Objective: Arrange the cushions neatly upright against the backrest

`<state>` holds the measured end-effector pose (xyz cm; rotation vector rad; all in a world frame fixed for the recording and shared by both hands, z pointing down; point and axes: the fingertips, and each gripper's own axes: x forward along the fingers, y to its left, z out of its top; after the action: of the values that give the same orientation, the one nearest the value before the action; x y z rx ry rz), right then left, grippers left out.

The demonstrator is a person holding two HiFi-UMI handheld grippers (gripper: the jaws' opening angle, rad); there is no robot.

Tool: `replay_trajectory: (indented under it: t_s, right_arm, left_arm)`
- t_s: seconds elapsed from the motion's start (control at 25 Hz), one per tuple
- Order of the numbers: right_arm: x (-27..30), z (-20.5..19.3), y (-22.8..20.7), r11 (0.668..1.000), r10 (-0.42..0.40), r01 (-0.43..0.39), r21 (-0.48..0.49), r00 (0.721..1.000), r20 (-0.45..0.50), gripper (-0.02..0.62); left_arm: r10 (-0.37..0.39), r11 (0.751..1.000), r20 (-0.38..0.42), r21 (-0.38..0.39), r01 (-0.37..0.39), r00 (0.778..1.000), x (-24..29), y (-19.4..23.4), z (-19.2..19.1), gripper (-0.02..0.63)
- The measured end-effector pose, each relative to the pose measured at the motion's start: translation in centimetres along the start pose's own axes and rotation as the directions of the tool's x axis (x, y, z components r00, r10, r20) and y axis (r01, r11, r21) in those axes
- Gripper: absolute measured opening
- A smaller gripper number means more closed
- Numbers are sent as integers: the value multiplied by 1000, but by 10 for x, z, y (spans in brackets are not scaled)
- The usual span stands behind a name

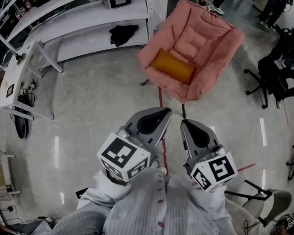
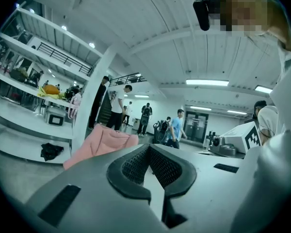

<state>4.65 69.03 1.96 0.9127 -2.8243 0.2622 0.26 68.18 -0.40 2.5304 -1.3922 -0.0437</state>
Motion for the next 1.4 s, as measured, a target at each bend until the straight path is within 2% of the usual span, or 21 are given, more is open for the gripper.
replay_trajectory:
  t_s: [0.36,0.68,0.84,1.04,1.4]
  right_arm:
    - [101,29,-44,998,-66,66,1,998,-4,12]
    - [163,45,-69,987,-157,156,-24,988,-15,12]
    - [175,38,-77,984,-179,179,-6,983,-40,12]
    - [192,31,-109,980,-195,196,18,979,-52,12]
    - [265,46,-215,985,-169,171,27,983,-65,12]
  left_arm:
    - [-28,999,-18,35,29,999,42,113,37,11]
    - [-47,999,-9,20,47,999,56,192,58,11]
    - [-47,999,2,1,47,999,62,212,62,9]
    - [-53,999,-18,-8,53,998,94,229,52,9]
    - [-45,999,-37,7,45,998,202,283,70,9]
